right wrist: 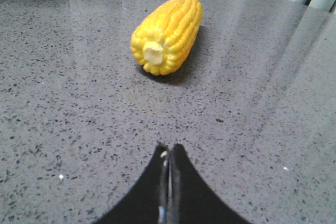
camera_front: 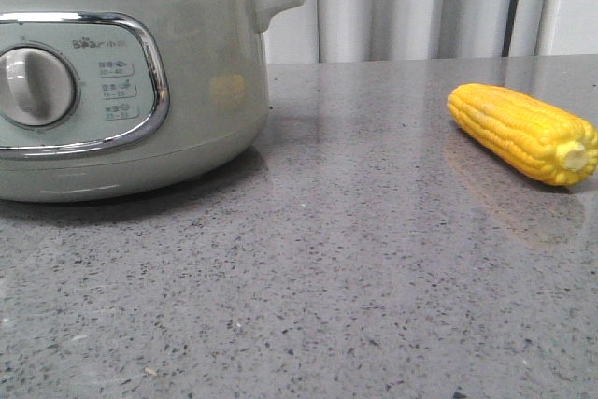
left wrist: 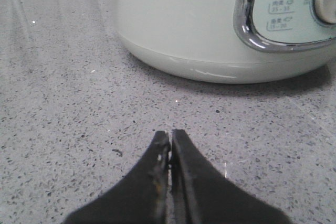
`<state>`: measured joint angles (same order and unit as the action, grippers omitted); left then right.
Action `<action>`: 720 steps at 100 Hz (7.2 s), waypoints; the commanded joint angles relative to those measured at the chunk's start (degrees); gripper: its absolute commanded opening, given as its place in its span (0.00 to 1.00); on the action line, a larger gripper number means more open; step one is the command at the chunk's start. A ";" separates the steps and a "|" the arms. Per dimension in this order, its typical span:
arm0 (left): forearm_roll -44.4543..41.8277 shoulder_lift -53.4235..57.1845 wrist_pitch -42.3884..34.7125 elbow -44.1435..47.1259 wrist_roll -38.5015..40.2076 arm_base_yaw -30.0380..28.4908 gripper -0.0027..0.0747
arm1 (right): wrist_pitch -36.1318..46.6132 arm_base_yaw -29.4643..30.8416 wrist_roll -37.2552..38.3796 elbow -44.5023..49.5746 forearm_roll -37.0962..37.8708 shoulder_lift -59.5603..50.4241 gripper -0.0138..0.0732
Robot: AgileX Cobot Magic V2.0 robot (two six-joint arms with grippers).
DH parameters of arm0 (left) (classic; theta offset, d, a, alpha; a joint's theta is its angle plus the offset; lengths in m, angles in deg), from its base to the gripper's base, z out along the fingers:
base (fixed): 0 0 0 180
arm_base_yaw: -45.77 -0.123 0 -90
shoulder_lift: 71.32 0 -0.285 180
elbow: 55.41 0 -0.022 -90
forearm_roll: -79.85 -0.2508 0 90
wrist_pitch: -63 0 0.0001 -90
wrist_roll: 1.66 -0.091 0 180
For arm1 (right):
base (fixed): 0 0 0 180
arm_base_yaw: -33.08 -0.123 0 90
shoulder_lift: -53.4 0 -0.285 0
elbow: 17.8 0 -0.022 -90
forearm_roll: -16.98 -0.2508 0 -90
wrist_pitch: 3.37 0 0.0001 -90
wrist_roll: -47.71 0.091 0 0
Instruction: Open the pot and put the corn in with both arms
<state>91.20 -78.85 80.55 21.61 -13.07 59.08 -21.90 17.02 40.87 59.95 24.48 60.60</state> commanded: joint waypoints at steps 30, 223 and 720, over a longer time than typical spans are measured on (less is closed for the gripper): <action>0.15 1.06 -4.31 1.45 0.43 -0.14 0.01 | 9.14 0.48 -0.25 1.11 2.82 -1.33 0.08; 14.45 -62.91 -27.01 -49.34 -11.30 13.25 0.74 | -8.62 0.48 0.24 -40.98 -22.24 33.40 0.83; 20.55 -19.66 -26.10 -33.10 -10.79 -11.39 0.65 | 2.12 -20.09 4.14 -83.11 -18.32 78.32 0.09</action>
<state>111.98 -97.97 56.32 -9.69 -24.32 47.34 -27.68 -0.18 45.24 -19.11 6.29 138.34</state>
